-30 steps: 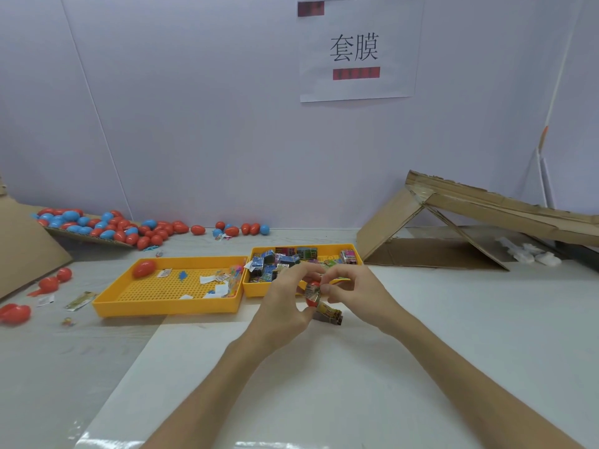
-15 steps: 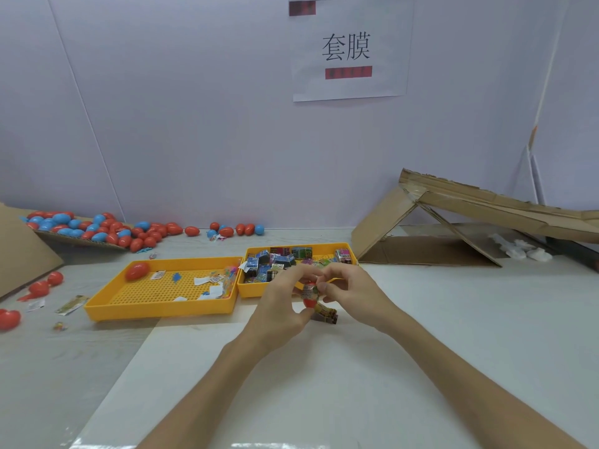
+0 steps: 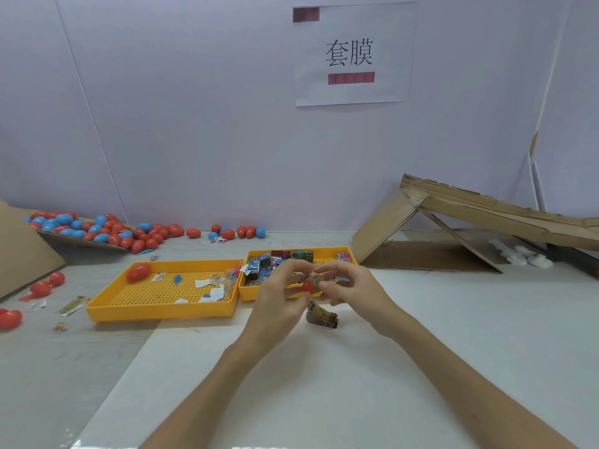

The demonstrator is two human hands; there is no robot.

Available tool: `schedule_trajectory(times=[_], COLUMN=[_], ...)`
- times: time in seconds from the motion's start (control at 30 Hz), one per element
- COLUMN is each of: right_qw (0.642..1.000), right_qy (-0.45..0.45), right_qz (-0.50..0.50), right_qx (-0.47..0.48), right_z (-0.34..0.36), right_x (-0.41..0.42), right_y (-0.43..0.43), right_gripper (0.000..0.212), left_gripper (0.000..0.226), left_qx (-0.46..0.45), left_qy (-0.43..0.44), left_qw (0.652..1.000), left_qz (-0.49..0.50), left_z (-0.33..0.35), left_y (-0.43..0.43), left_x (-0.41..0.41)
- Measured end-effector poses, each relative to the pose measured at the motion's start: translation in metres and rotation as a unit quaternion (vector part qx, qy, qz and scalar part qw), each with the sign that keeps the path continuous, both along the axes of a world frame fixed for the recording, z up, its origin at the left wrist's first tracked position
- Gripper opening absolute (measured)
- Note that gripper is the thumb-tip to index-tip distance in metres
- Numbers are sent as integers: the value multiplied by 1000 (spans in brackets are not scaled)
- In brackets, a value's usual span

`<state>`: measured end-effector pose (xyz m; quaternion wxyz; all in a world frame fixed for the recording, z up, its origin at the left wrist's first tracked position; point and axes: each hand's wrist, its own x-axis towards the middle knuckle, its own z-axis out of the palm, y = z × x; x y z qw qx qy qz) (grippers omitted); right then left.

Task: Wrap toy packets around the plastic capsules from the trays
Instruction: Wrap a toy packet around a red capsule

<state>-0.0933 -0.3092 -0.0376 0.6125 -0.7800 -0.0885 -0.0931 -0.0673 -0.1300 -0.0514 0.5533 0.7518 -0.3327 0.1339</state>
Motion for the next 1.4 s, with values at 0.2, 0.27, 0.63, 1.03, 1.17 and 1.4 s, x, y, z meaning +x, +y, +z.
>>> schedule_trajectory(times=[0.2, 0.27, 0.63, 1.03, 1.17, 1.4], right_qw=[999, 999, 927, 788, 925, 993], right_qy=[22, 23, 129, -14, 67, 8], right_qz=[-2, -8, -2, -68, -102, -82], right_qx=[34, 49, 352, 612, 360, -81], right_z=[-1, -1, 14, 99, 51, -3], right_x=[1, 1, 8, 53, 45, 18], right_y=[-1, 0, -4, -81, -73, -44], right_gripper=[15, 12, 18, 52, 24, 22], left_gripper=[39, 34, 24, 24, 27, 24], left_qx=[0, 0, 220, 306, 314, 313], left_qy=[6, 3, -4, -21, -13, -17], left_qw=[1000, 999, 975, 952, 949, 949], left_qz=[16, 34, 2, -3, 7, 21], left_z=[1, 1, -15, -16, -15, -11], left_y=[2, 2, 8, 8, 7, 8], left_x=[3, 3, 11, 14, 12, 6])
